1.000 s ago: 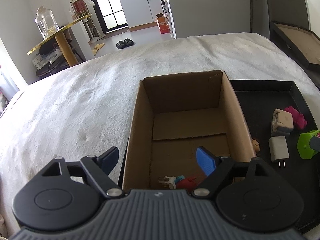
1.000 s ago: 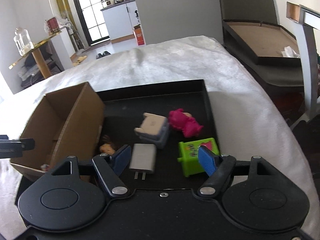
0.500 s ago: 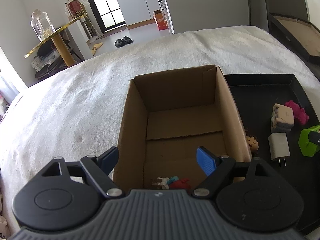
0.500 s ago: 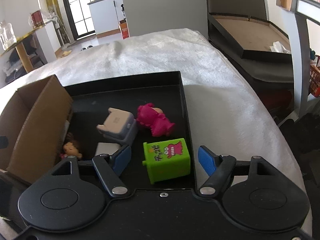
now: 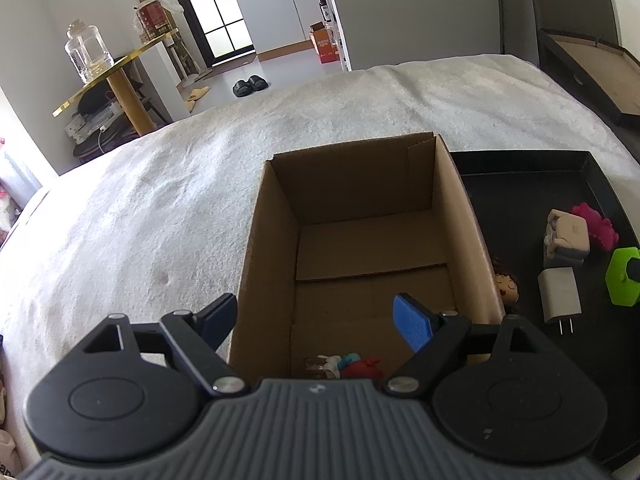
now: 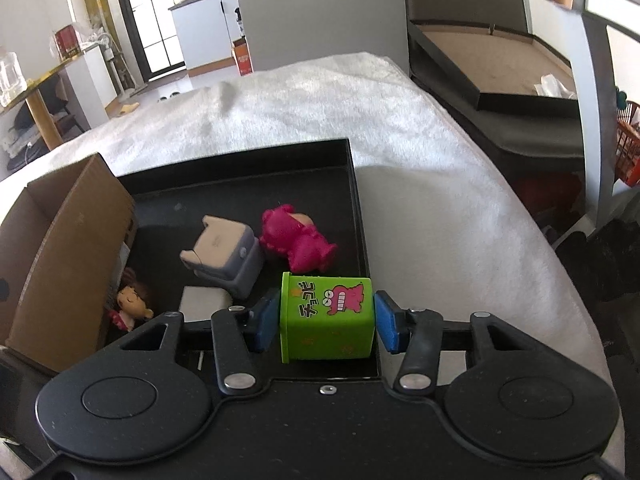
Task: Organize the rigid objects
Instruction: 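Carry the green cube over the box and open the right gripper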
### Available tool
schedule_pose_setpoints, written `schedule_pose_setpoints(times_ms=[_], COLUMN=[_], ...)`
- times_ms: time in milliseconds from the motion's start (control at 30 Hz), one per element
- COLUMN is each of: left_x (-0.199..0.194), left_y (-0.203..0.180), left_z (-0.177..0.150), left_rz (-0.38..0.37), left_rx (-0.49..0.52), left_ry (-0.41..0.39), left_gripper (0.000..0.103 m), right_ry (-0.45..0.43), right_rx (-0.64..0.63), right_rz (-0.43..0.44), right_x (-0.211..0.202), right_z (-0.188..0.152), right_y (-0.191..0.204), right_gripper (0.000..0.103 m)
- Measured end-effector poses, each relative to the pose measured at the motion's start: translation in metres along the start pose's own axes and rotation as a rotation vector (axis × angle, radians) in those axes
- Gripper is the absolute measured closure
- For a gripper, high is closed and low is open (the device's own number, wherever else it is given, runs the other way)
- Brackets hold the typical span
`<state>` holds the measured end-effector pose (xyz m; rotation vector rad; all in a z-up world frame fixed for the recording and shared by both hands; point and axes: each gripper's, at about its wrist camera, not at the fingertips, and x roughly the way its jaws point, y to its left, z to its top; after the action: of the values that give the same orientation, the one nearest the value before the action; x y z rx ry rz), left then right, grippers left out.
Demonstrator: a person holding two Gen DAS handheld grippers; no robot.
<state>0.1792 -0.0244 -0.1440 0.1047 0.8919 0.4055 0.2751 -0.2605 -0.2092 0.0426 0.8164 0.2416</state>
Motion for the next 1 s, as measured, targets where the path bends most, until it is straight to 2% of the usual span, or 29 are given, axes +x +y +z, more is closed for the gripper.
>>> schedule_pose_setpoints(times_ms=[1000], left_x=[0.0], left_y=[0.055], left_z=[-0.013], left_rz=[0.014], left_rx=[-0.125], left_ry=[-0.024], left_gripper=[0.019], right_ry=[-0.164], right_rx=[-0.118], right_rz=[0.176], right_x=[-0.039], right_z=[0.029], right_y=[0.087], right_gripper=[0.054])
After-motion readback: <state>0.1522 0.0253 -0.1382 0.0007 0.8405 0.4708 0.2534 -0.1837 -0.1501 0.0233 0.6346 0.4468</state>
